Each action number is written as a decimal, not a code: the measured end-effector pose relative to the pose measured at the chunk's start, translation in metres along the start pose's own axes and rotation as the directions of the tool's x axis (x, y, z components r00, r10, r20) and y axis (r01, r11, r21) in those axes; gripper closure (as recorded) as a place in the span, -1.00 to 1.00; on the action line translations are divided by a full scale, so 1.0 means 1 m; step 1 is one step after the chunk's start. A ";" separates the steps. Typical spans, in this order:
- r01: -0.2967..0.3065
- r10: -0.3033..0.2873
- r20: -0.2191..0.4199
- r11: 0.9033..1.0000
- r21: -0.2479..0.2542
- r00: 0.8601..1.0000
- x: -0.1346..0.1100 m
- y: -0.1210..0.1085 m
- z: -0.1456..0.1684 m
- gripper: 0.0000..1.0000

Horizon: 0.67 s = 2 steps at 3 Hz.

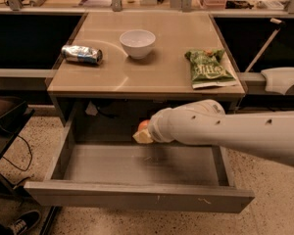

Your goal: Place orange into top drawer

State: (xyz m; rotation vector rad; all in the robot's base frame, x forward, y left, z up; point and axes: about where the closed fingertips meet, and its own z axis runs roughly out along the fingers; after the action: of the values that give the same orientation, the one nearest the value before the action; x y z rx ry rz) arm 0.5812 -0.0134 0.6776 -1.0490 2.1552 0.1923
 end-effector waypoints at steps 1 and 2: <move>0.040 -0.046 -0.074 0.996 -0.084 0.996 -0.004 -0.011 0.024 1.00; 0.043 -0.069 -0.161 0.986 -0.161 0.985 0.010 -0.013 0.025 1.00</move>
Offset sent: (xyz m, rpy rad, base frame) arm 0.0117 -0.0221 -0.0355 -0.1483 0.3222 0.1710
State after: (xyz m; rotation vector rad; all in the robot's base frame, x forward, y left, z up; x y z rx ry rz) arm 0.6005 -0.0183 0.6546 -1.2532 2.2851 0.2595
